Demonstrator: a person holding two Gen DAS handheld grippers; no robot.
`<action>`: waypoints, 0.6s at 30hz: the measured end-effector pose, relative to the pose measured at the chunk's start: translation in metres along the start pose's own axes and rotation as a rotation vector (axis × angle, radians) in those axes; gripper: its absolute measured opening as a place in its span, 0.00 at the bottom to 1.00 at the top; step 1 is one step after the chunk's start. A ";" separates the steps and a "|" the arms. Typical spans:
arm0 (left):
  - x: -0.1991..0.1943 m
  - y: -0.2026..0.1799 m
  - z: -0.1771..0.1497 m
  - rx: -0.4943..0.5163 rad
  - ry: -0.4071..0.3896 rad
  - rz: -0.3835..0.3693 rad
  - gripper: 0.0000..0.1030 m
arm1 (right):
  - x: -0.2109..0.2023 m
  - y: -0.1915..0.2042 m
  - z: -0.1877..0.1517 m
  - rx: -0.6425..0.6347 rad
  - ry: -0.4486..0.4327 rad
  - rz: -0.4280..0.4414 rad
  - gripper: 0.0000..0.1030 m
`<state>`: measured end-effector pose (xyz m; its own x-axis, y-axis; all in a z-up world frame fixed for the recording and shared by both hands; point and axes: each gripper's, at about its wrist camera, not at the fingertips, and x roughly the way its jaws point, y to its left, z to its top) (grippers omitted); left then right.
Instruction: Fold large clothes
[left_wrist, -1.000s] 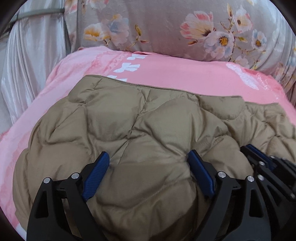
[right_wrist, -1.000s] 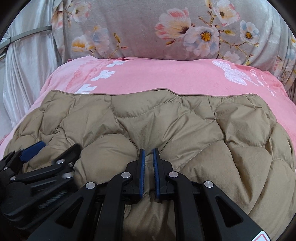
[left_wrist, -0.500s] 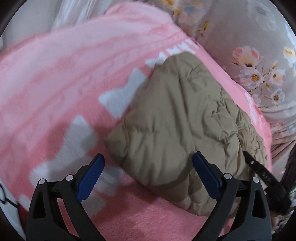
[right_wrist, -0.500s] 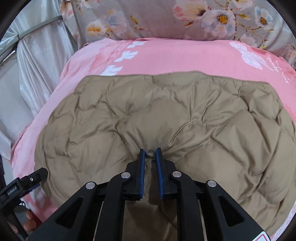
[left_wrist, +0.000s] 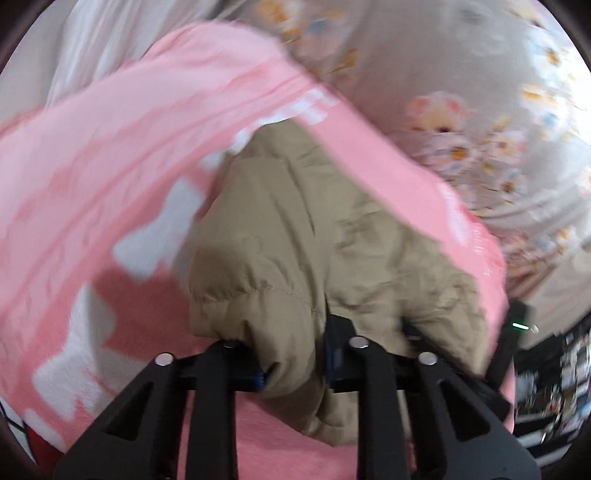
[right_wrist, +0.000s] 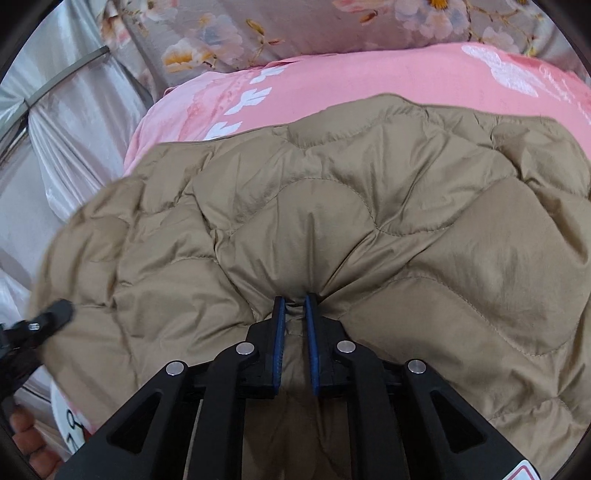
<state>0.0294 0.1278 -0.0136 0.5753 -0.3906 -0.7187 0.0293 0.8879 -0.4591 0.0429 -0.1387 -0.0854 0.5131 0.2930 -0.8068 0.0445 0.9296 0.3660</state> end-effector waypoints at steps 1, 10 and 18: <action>-0.005 -0.011 0.002 0.029 -0.014 -0.016 0.16 | 0.002 -0.002 0.002 0.014 0.004 0.012 0.09; -0.022 -0.137 0.016 0.309 -0.075 -0.173 0.14 | -0.051 -0.028 0.008 0.131 0.029 0.120 0.12; -0.025 -0.179 0.011 0.420 -0.069 -0.188 0.14 | -0.066 -0.052 -0.046 0.123 0.120 0.149 0.12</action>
<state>0.0192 -0.0191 0.0923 0.5810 -0.5495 -0.6004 0.4585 0.8305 -0.3163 -0.0320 -0.1958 -0.0725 0.4166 0.4563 -0.7863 0.0840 0.8419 0.5331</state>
